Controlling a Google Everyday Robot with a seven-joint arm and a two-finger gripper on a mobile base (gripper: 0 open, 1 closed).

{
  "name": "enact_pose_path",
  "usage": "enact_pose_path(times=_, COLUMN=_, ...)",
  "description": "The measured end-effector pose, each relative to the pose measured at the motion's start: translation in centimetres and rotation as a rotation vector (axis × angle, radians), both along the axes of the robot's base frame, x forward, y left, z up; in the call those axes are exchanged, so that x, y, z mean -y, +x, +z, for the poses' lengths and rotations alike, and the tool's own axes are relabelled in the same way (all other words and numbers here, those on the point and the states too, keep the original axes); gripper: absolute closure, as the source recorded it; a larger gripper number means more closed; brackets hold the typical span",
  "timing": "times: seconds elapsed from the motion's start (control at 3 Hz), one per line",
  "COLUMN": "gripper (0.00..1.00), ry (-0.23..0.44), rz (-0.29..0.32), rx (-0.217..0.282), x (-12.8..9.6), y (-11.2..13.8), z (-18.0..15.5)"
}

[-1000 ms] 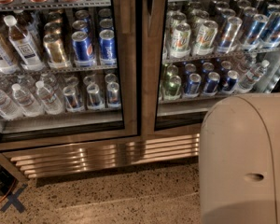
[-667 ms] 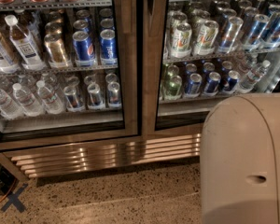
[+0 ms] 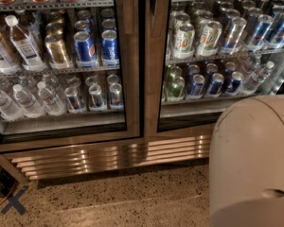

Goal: Open right fridge door

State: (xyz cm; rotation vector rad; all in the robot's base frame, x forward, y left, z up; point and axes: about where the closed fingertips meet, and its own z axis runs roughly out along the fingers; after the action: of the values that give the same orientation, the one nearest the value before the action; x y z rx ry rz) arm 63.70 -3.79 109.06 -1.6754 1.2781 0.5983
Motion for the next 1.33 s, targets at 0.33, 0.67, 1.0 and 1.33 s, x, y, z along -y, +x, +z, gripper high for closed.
enact_pose_path(times=0.33, gripper=1.00, ry=0.000, rz=0.000, rx=0.000, x=0.0, y=0.0, z=0.0)
enact_pose_path(times=0.67, gripper=1.00, ry=-0.013, rz=-0.017, rx=-0.013, x=1.0, y=-0.6, z=0.0)
enact_pose_path(times=1.0, gripper=1.00, ry=-0.013, rz=-0.018, rx=-0.013, x=1.0, y=-0.9, z=0.0)
enact_pose_path(times=1.33, gripper=1.00, ry=-0.007, rz=-0.045, rx=-0.018, x=1.3, y=-1.0, z=0.2)
